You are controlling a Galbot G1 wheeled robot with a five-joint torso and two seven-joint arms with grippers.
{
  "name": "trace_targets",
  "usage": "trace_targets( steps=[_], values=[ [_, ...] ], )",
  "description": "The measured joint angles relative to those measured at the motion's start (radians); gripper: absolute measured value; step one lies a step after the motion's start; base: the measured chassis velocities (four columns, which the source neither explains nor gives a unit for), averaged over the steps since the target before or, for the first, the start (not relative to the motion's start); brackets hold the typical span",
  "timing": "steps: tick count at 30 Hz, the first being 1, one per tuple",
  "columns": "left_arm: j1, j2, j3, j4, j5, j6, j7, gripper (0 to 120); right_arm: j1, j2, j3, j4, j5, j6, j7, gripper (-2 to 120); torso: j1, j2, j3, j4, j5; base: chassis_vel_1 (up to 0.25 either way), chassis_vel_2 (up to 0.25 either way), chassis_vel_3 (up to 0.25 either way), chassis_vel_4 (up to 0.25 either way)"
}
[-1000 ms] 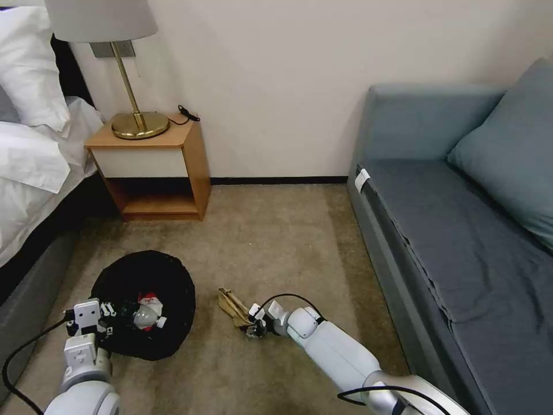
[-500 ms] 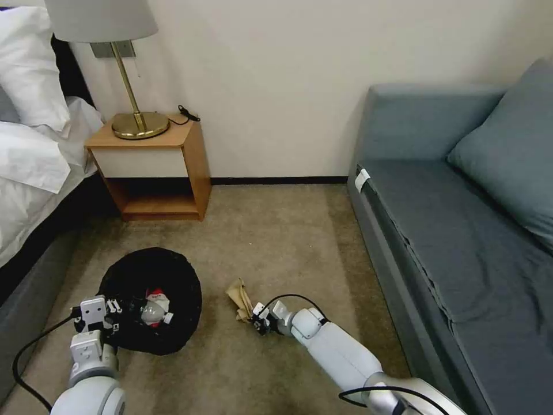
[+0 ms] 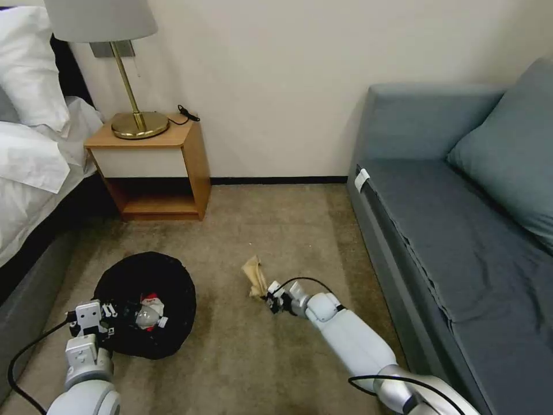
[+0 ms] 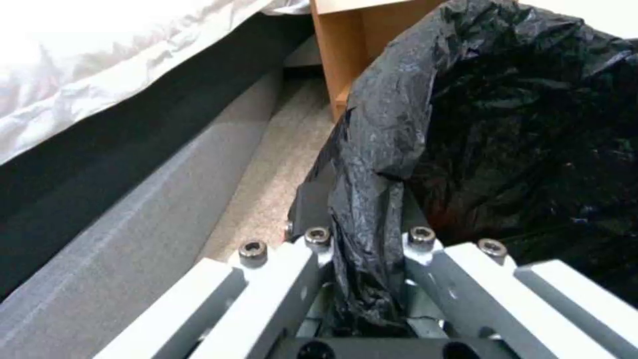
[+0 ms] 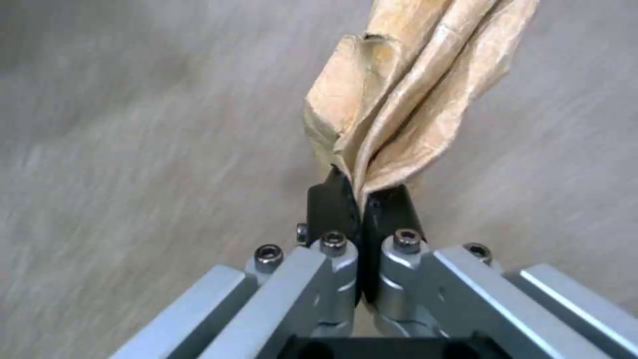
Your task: Pick up the trash bin, then pick up the garbage on the floor and place it into the trash bin.
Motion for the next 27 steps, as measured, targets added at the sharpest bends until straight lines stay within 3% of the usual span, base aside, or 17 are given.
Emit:
trace_targets(
  steps=[5,9,13,19,27],
  values=[
    [0.001,-0.004,0.006,0.000,0.001,-0.004,-0.002,4,-0.009,-0.057,-0.025,0.175,0.060,0.002,-0.043,0,0.000,0.000,0.000,-0.0001,-0.0001,0.000,0.000,0.000,0.000],
    [-0.011,-0.017,0.027,0.000,0.001,-0.019,-0.003,4,-0.026,-0.109,-0.096,0.426,0.183,-0.037,-0.086,0,0.000,0.000,0.000,0.0000,0.0000,0.000,0.000,0.000,0.000],
    [-0.020,-0.024,0.043,0.000,0.008,-0.019,-0.003,4,-0.042,-0.118,-0.151,0.563,0.297,-0.069,-0.119,0,0.000,0.000,0.000,0.0000,-0.0002,0.000,0.000,0.000,0.000],
    [-0.032,-0.035,0.061,-0.022,0.014,-0.012,0.000,4,-0.056,-0.116,-0.261,0.632,0.399,-0.094,-0.135,0,0.000,0.000,0.000,0.0001,-0.0001,0.000,0.000,0.000,0.000],
    [-0.037,-0.043,0.080,-0.051,0.012,-0.020,0.029,4,-0.084,-0.081,-0.359,0.584,0.342,-0.080,-0.150,0,0.000,0.000,0.000,0.0000,-0.0001,0.000,0.000,0.000,0.000]
  ],
)
